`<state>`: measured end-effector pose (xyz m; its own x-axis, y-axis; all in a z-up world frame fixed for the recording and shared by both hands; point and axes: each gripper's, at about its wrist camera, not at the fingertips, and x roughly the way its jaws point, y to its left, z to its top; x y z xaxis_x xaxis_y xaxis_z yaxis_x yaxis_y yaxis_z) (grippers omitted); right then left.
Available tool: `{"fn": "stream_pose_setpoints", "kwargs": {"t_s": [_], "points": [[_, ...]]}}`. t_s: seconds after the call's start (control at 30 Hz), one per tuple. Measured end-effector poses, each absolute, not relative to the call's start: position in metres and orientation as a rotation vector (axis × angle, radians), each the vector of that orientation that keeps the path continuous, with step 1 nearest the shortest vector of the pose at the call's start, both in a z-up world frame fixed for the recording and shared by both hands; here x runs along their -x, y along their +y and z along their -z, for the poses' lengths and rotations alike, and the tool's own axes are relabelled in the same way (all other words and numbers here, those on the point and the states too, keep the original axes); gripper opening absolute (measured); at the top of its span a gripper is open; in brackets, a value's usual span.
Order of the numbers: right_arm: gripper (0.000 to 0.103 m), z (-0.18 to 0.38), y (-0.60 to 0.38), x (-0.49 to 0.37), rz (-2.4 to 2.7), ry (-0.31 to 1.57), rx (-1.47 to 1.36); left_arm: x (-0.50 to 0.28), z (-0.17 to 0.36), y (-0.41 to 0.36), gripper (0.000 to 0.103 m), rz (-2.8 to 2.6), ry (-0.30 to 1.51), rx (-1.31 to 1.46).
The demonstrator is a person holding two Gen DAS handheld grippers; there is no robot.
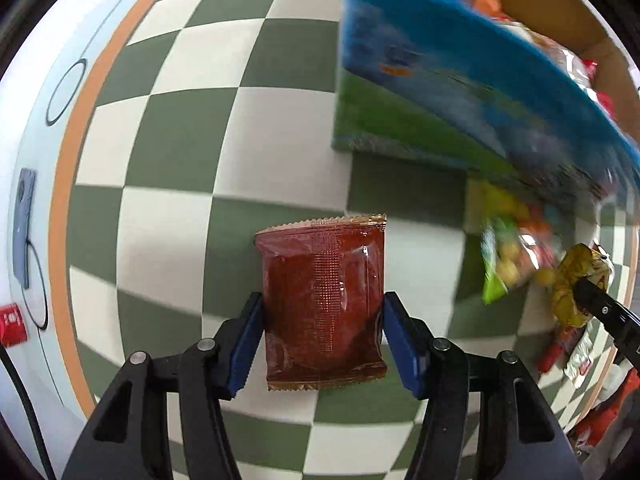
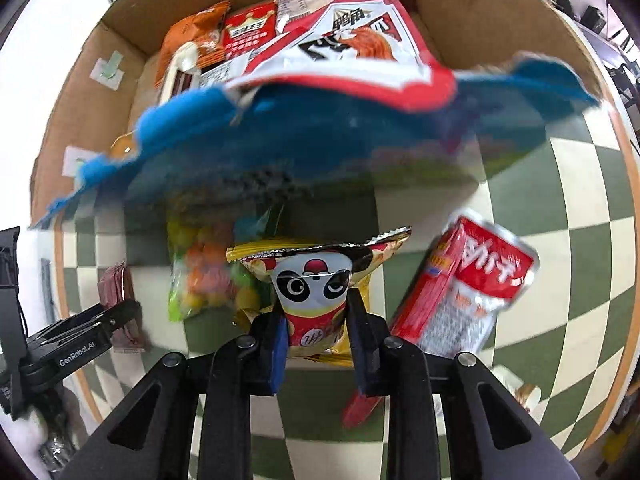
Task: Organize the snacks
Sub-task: 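Carry both packets over the box and release them inside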
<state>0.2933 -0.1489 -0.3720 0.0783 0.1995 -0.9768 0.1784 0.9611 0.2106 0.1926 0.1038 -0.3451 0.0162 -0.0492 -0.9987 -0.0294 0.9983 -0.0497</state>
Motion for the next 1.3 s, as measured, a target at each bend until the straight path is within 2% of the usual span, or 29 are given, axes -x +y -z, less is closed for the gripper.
{"fn": "stream_pose_setpoints", "kwargs": {"t_s": [0.47, 0.7, 1.0, 1.13, 1.3], "points": [[0.028, 0.317, -0.133, -0.224, -0.184, 1.469, -0.314, -0.120, 0.255, 0.080, 0.056, 0.130, 1.441, 0.047], [0.028, 0.265, -0.145, -0.204, -0.237, 1.406, -0.367, -0.151, 0.205, 0.052, 0.056, 0.224, 1.352, 0.043], [0.028, 0.178, -0.182, -0.232, -0.259, 1.257, -0.428, -0.211, 0.135, 0.026, 0.056, 0.296, 1.231, 0.048], [0.028, 0.157, -0.205, -0.264, -0.221, 1.212, -0.427, -0.254, 0.137, 0.024, 0.056, 0.290, 1.242, 0.045], [0.028, 0.165, -0.235, -0.314, -0.143, 1.212, -0.445, -0.317, 0.168, 0.036, 0.056, 0.274, 1.351, 0.125]]}}
